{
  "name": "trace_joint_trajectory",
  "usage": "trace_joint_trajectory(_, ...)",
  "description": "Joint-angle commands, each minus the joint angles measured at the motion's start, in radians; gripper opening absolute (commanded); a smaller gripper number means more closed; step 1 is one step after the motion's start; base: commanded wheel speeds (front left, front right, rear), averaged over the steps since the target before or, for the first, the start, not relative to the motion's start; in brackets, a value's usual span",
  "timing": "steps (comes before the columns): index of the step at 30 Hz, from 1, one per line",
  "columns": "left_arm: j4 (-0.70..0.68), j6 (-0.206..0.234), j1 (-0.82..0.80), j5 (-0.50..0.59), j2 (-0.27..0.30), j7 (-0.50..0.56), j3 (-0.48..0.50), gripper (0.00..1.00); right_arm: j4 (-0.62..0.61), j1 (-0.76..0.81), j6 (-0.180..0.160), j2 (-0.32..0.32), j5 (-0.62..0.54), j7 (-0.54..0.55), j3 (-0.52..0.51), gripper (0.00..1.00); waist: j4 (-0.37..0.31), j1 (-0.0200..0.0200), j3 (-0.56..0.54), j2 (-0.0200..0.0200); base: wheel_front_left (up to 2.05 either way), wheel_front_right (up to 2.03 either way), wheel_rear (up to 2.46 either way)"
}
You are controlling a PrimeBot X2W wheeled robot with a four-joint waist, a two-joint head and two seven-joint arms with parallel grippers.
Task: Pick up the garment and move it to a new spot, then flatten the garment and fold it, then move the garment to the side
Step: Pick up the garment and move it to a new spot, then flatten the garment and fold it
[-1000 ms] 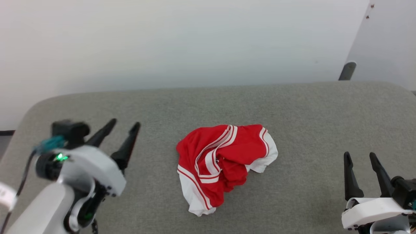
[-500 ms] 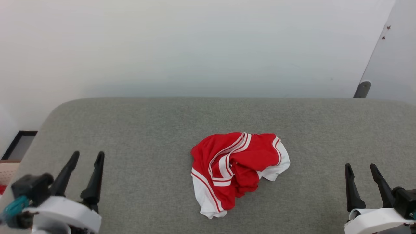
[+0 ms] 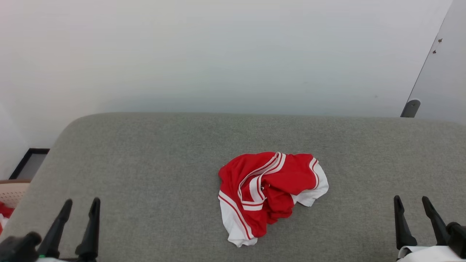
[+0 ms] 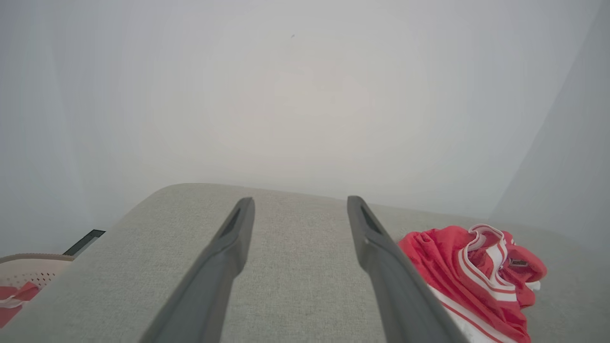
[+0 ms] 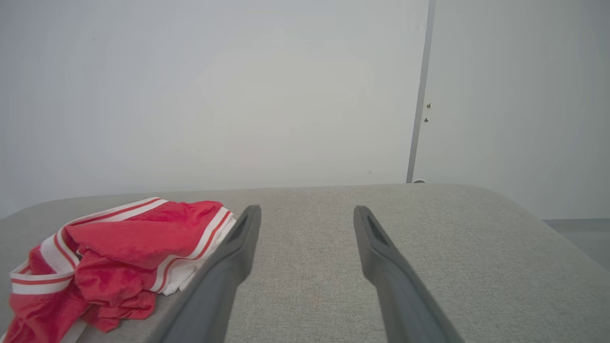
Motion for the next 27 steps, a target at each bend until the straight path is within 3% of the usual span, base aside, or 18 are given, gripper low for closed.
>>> trace_joint_trajectory(1,0.003,-0.027,0.028,0.022,-0.021,0.000,0.025,1.00,0.002,0.016,0.000,-0.003,0.006,-0.008,-0.007,1.00,0.002,0.0000,-0.002,-0.0001,0.00,0.00,0.00)
trace_joint_trajectory(13,0.048,-0.103,0.084,0.108,-0.123,0.000,0.135,1.00,-0.003,0.045,0.000,0.009,0.002,-0.017,-0.022,1.00,0.015,0.0000,-0.004,-0.0001,0.00,0.00,0.00)
trace_joint_trajectory(27,0.058,-0.116,0.088,0.135,-0.148,0.000,0.153,1.00,-0.005,0.045,0.000,0.013,-0.002,-0.020,-0.014,1.00,0.018,0.0000,-0.002,-0.0001,0.00,0.00,0.00)
